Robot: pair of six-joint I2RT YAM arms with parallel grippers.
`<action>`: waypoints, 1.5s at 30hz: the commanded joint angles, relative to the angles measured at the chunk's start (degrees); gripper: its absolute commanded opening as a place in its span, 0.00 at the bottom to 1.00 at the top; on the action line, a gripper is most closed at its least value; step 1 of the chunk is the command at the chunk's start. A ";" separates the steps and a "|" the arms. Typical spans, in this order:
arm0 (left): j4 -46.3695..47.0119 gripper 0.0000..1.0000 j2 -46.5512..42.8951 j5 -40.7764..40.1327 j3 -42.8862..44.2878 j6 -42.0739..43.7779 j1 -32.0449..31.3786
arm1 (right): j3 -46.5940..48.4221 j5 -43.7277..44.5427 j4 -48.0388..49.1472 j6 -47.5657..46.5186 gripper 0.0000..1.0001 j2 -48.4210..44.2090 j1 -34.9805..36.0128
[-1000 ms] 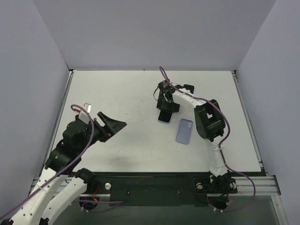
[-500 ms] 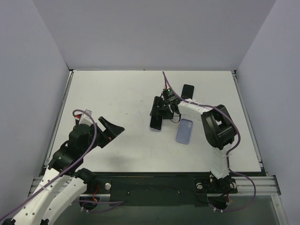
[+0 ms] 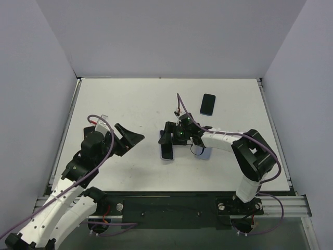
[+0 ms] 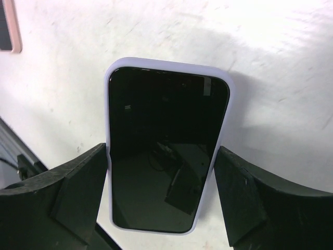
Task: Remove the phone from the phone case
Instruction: Pick up the phone at the center of the board.
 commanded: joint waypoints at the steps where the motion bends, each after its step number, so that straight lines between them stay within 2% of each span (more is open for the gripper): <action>1: 10.80 0.84 4.91 5.12 -2.24 -2.79 1.09 | -3.16 -1.93 9.78 -0.12 0.00 -8.49 2.66; 5: 14.58 0.80 10.01 4.78 -2.51 -1.92 1.36 | -5.55 -1.05 12.51 -0.20 0.00 -12.63 4.07; 10: 18.45 0.75 16.96 7.06 -1.46 0.36 1.36 | -5.20 -0.17 9.62 -2.31 0.00 -16.49 5.04; 16: 24.32 0.78 19.25 7.50 -3.39 0.72 -0.14 | -2.13 -0.26 5.93 -4.07 0.00 -18.26 6.71; 23: 23.56 0.83 21.71 5.30 -2.51 2.39 -2.51 | -0.71 0.97 4.08 -5.21 0.00 -19.49 10.05; 32: 23.46 0.72 20.40 3.98 -3.03 2.04 -2.86 | -1.51 4.67 2.32 -5.83 0.00 -24.41 14.09; 37: 25.22 0.58 20.92 6.61 -3.13 1.42 -3.56 | 1.03 6.07 -0.48 -7.49 0.00 -23.98 15.85; 41: 26.37 0.51 21.27 7.67 -2.86 1.24 -5.32 | 4.46 7.74 -3.30 -8.99 0.00 -22.05 16.99; 45: 25.23 0.32 20.74 8.20 -1.55 3.17 -5.41 | 6.93 9.85 -7.16 -9.87 0.00 -21.34 18.31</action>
